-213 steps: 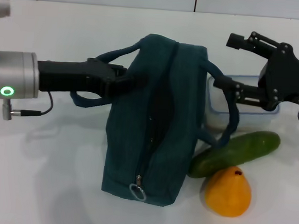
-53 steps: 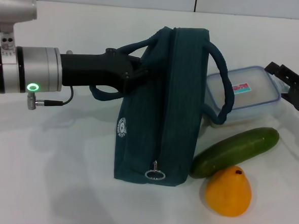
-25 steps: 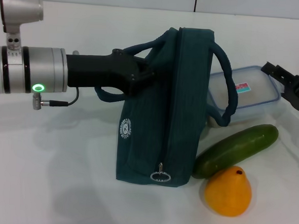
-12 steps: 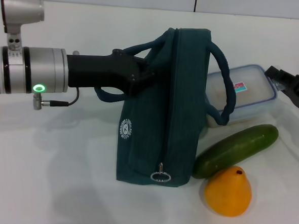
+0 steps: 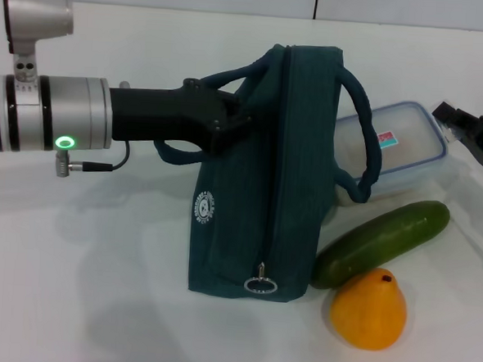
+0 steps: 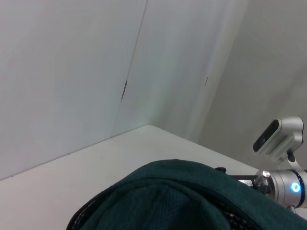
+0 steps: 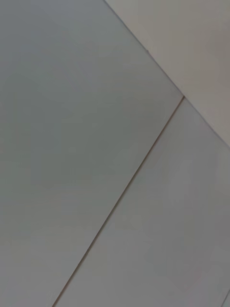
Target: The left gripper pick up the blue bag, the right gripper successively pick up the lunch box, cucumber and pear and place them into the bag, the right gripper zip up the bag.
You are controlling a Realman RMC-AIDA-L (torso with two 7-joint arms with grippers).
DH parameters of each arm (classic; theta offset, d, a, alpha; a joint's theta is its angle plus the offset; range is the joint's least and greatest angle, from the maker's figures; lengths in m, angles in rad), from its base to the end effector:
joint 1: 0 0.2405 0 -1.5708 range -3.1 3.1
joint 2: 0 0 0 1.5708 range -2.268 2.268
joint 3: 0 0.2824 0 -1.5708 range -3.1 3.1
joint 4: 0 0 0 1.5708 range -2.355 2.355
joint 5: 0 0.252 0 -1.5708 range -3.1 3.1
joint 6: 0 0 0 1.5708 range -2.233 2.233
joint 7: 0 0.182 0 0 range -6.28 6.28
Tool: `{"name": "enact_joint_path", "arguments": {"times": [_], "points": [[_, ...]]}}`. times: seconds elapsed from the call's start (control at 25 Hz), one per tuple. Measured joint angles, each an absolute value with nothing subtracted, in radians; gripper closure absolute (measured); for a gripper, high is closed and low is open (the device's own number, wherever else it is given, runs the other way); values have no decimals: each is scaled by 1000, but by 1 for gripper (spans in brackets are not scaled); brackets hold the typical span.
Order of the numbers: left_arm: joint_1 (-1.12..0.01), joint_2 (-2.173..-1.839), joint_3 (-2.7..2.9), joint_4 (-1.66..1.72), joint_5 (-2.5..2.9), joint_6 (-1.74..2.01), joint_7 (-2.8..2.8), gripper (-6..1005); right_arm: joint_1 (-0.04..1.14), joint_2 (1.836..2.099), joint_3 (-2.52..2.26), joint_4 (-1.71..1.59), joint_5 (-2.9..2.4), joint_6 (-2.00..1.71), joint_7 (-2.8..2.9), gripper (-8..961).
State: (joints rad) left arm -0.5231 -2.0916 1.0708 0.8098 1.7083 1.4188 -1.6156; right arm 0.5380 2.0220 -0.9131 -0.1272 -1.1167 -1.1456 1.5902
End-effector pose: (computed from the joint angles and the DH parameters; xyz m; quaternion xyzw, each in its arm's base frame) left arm -0.2174 0.4119 -0.0634 -0.9338 -0.2185 -0.2668 0.0956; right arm 0.3509 0.4202 -0.0637 -0.6496 0.5694 0.4426 0.2405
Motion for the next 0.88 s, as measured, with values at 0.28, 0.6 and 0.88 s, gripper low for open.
{"name": "enact_joint_path", "arguments": {"times": [0.28,0.6,0.88], "points": [[-523,-2093,1072,808,1704,1419,-1615,959,521,2017,-910,-131,-1109,-1169,1544,853],[-516,-2089,1071,765,1637,1422,-1561,959,470,2014,-906,-160,-1044,-1287,1347,856],[-503,-2088,1065,772,1626,1436,-1555,959,435,2014,-892,-186,-1025,-1386,1234,856]]}}
